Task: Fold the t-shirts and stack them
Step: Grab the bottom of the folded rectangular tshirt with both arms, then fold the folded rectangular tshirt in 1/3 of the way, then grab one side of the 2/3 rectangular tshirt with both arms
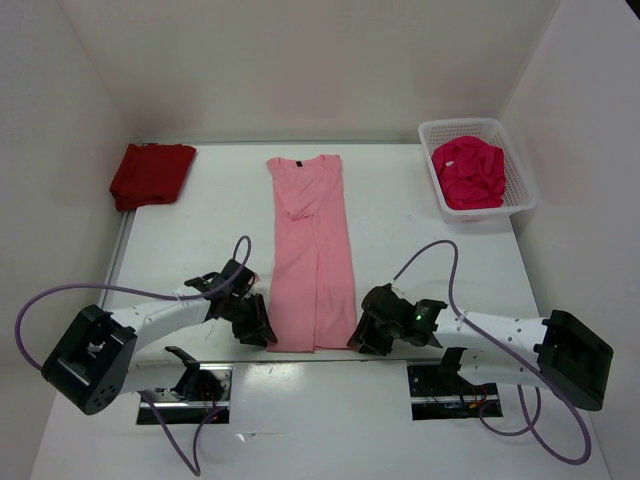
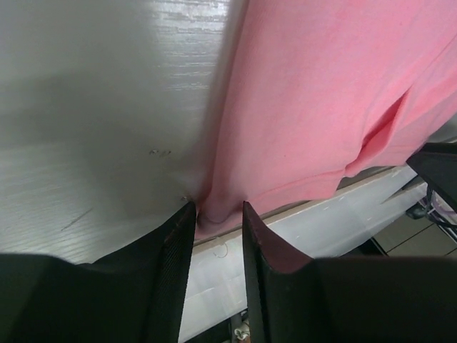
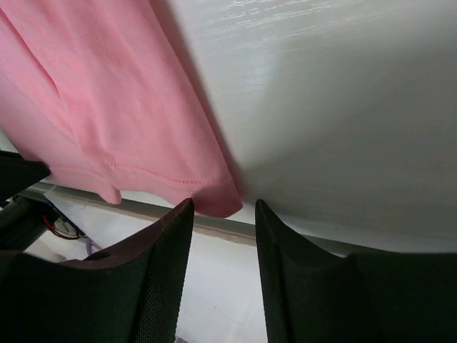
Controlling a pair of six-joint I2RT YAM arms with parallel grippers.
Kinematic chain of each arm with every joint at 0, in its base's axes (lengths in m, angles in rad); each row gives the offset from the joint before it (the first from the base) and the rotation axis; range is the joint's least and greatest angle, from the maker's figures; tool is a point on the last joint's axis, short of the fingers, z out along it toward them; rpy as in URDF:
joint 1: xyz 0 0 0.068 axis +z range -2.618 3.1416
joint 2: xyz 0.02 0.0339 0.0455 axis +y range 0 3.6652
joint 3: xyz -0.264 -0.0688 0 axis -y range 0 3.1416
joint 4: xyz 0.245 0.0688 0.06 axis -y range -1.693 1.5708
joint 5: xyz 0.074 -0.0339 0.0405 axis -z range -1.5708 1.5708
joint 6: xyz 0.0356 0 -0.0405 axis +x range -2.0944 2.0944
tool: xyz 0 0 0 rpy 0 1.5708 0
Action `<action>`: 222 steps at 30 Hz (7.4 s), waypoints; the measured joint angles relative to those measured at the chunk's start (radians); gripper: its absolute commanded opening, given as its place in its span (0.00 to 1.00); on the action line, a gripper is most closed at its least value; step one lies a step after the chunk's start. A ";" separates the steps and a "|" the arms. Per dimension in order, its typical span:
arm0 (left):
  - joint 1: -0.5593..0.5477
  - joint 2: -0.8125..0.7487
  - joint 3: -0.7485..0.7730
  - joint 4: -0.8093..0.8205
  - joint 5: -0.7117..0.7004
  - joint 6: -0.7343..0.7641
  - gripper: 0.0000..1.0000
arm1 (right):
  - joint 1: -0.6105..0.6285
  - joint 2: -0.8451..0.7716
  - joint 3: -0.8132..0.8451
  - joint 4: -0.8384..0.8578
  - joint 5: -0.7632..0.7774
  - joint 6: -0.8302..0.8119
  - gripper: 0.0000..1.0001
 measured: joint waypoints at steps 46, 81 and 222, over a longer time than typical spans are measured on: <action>0.218 0.685 0.874 0.086 -0.096 0.174 0.64 | -0.607 0.845 1.032 -0.095 -0.079 -0.802 0.00; 0.203 0.782 0.925 0.094 -0.196 0.165 0.20 | -0.607 0.842 0.976 -0.066 -0.121 -0.806 0.00; 0.213 0.016 0.100 0.142 -0.199 0.062 0.00 | -0.389 0.431 0.246 0.216 -0.286 -0.493 0.00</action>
